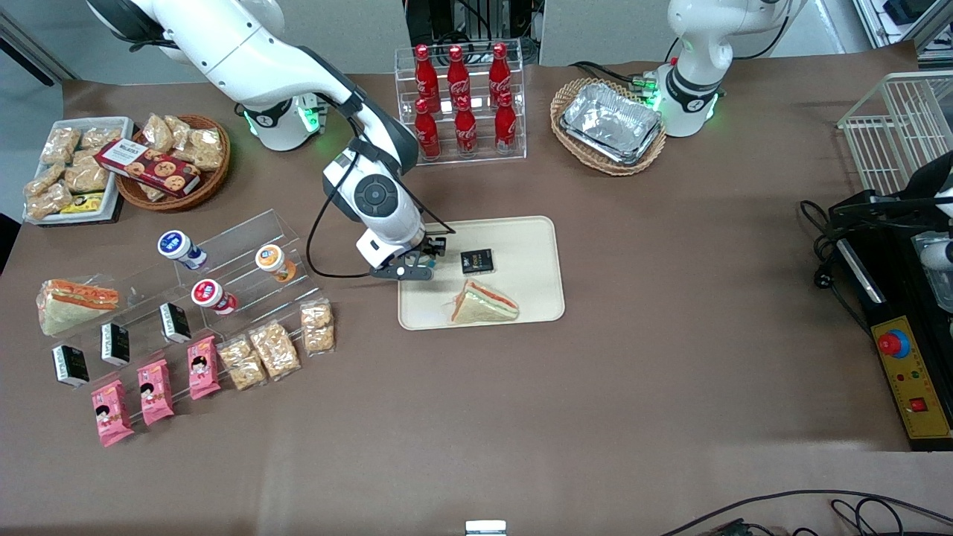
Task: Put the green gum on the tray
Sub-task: 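Lower the bottle onto the tray beside the black tissue pack, then open the right gripper to release the bottle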
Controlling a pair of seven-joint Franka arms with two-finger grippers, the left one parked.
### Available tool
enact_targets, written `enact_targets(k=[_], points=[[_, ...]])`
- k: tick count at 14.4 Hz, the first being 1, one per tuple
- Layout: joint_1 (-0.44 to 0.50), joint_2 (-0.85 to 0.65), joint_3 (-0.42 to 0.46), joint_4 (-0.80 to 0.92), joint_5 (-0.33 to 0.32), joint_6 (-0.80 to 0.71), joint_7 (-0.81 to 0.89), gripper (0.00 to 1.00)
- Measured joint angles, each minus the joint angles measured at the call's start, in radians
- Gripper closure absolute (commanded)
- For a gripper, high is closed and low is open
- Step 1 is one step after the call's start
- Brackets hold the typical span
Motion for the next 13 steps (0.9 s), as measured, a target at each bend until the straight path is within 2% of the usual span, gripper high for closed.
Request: enact_targets(k=[4,5,6,8,10,11,13], points=[[0.011,0.003,0.0,-0.015,-0.001,0.028,0.021,0.82],[0.018,0.003,0.0,-0.018,-0.001,0.034,0.03,0.64],[0.024,0.003,0.0,-0.02,-0.002,0.037,0.038,0.55],[0.027,0.003,0.0,-0.021,-0.002,0.039,0.043,0.2],[0.027,0.003,0.0,-0.021,-0.002,0.04,0.045,0.13],[0.027,0.003,0.0,-0.021,-0.002,0.04,0.047,0.0],[0.027,0.003,-0.001,-0.021,-0.002,0.041,0.05,0.0]])
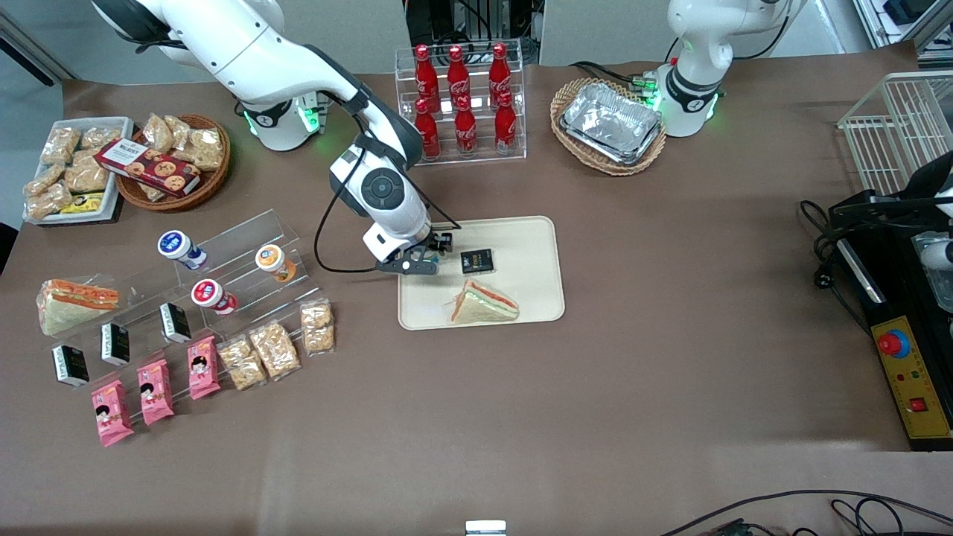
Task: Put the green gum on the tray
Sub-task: 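Open the right gripper to release the bottle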
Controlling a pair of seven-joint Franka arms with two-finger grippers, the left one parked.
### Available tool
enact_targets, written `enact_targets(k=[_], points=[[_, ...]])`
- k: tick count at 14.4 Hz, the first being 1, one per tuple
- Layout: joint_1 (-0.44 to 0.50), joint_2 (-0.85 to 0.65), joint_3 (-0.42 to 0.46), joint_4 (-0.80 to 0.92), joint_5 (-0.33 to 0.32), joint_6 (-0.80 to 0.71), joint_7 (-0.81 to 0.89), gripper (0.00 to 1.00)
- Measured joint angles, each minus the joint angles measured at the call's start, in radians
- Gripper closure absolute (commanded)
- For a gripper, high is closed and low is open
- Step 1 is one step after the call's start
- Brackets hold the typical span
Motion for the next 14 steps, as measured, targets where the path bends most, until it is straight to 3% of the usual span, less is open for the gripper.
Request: enact_targets(k=[10,14], points=[[-0.018,-0.015,-0.003,0.005,-0.006,-0.005,-0.001,0.0],[-0.062,-0.175,-0.002,0.057,0.007,-0.251,-0.038,0.0]])
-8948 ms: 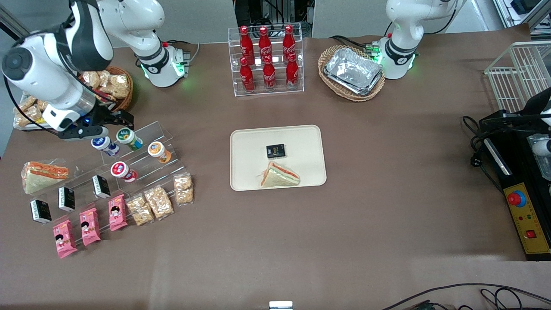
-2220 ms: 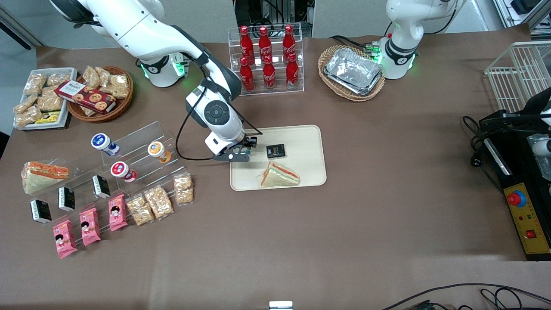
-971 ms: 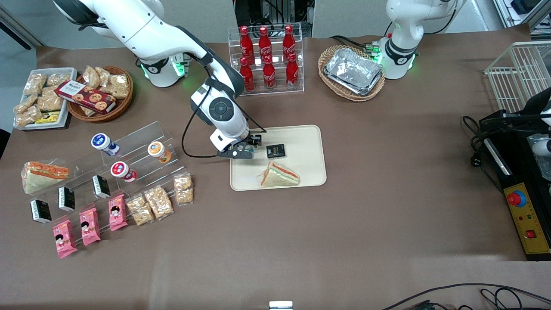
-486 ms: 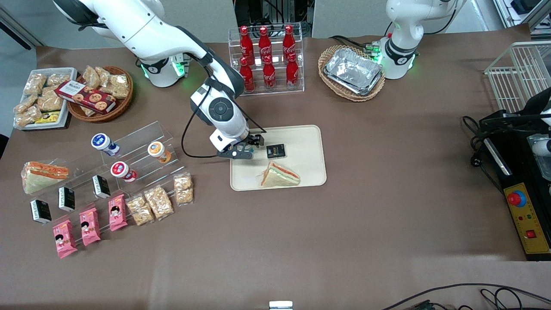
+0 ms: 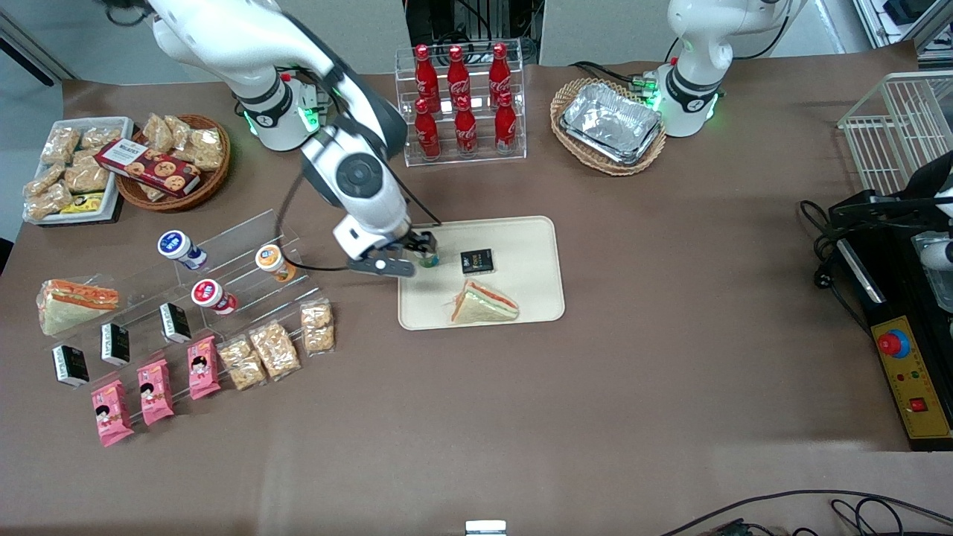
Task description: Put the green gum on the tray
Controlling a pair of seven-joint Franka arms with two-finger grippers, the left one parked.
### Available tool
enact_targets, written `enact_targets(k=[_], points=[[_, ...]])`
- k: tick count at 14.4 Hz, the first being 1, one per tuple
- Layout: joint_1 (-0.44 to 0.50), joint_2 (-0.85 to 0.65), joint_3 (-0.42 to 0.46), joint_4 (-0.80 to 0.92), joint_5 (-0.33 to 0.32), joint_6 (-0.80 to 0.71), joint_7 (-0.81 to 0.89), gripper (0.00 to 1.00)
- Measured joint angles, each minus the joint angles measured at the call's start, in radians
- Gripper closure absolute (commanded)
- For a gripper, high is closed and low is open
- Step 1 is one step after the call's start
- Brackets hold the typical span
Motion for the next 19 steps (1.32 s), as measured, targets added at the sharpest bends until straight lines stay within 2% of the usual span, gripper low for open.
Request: enact_targets(k=[2,4,7,11,15,19], points=[[-0.031,-0.109,-0.009,0.057,0.089,-0.174,-0.077,0.0],[-0.053,-0.202,-0.061,0.118,0.136,-0.326,-0.158,0.0],[-0.062,-0.28,-0.203,0.182,0.143,-0.461,-0.303,0.0],[-0.069,-0.301,-0.414,0.285,0.144,-0.608,-0.561,0.0],[-0.076,-0.301,-0.58,0.334,0.143,-0.639,-0.802,0.0],[-0.077,-0.299,-0.669,0.351,0.138,-0.639,-0.905,0.0]])
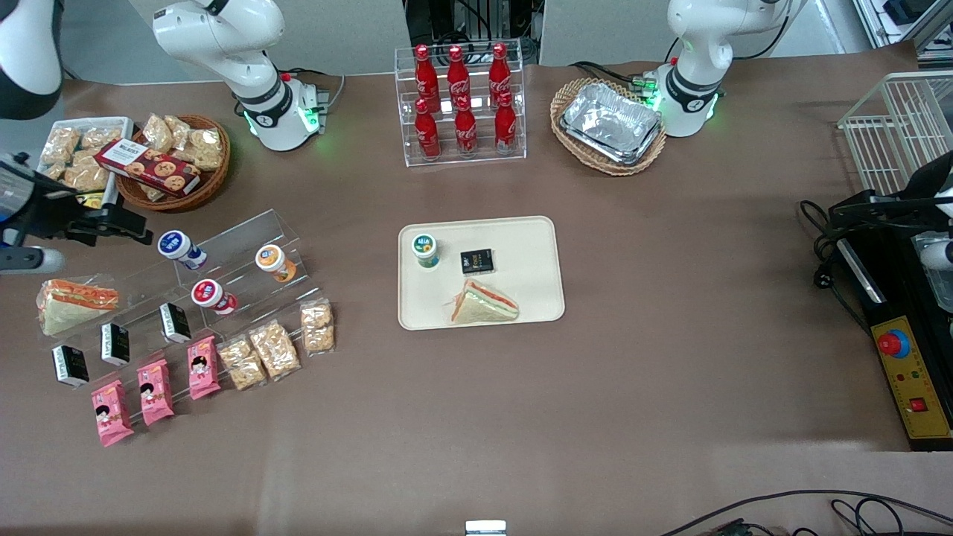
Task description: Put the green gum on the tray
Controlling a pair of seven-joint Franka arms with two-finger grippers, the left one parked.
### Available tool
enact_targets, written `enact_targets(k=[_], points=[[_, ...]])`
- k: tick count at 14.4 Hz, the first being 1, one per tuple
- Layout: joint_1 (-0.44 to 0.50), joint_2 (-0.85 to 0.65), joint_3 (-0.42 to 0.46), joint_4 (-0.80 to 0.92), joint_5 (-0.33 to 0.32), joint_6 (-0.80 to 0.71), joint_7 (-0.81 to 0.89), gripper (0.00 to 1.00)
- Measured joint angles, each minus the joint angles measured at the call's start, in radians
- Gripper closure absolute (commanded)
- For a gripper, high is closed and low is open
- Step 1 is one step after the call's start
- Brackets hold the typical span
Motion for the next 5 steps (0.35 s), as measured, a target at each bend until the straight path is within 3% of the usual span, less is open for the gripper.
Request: enact_targets(k=[5], points=[[0.002,0.001,-0.013,0.012,-0.033,0.0,-0.015,0.0]])
